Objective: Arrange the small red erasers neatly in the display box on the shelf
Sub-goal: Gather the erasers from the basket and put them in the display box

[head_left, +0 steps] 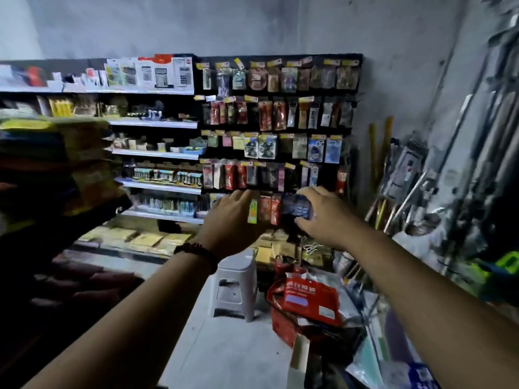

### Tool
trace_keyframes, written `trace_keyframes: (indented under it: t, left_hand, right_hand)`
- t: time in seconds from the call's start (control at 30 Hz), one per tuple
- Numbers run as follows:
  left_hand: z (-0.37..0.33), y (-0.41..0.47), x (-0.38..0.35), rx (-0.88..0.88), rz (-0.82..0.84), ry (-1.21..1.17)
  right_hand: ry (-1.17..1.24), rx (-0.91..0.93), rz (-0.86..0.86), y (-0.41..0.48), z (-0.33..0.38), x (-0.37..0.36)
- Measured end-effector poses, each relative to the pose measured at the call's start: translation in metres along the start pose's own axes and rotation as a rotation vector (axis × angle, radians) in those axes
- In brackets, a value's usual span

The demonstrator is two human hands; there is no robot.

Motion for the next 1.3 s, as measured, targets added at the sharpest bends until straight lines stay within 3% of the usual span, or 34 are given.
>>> trace_keyframes:
  t: [0.4,0.67,0.93,1.3]
  left_hand:
    - [0.191,0.250,-0.099,0.179,0.056,0.037]
    - [0.325,0.366,-0.112,0.317,0.040,0.098]
    - [0.491,0.412,-0.120,0.596,-0.022,0.235]
    - [0.725,0.390,-0.072,0.999,-0.118,0.351]
  right_hand:
    - [-0.005,0.082,0.097,0.322,-0.055,-0.079]
    - [0.029,0.233,0.161,0.532,-0.026,-0.131]
    - [0.029,0.493,0.258,0.729,0.058,-0.223]
    - [0.028,0.946,0.385,0.914,0.269,-0.358]
Point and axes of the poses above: each hand's wrist, its own y-axis towards the middle knuckle, its own x-axis out of the back of the hand, z = x × y, the point moved 1 cm from there along y, towards the middle knuckle, and after that the axes turned 8 degrees about z, right-handed, at the moved point
